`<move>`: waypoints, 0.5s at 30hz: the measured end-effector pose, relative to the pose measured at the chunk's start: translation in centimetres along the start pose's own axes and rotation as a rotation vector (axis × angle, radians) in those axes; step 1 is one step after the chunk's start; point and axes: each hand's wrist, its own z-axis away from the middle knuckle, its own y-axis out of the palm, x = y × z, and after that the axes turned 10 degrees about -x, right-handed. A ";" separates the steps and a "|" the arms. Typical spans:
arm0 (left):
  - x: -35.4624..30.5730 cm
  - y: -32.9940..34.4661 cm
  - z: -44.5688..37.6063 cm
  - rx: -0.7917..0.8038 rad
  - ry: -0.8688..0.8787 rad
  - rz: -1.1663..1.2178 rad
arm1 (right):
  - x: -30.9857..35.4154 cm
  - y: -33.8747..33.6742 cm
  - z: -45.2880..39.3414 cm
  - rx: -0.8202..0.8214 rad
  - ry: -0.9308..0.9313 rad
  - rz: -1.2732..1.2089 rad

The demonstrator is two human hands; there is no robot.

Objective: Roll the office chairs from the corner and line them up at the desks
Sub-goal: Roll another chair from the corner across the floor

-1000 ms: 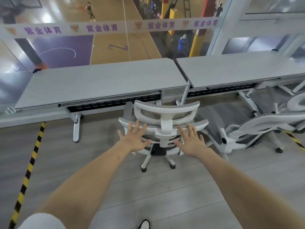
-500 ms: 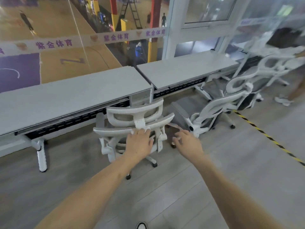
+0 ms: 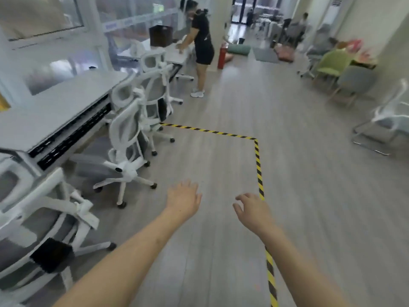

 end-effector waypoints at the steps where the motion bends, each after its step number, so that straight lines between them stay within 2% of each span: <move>1: -4.4 0.7 -0.4 0.007 0.064 0.010 | -3.9 -1.2 2.3 -0.011 0.066 0.012; 8: -36.8 5.2 2.6 0.044 0.571 -0.016 | -29.0 -8.4 21.5 -0.082 0.552 0.114; 15: -62.9 7.0 12.7 0.118 1.001 0.060 | -44.0 -13.5 41.8 -0.192 0.983 0.116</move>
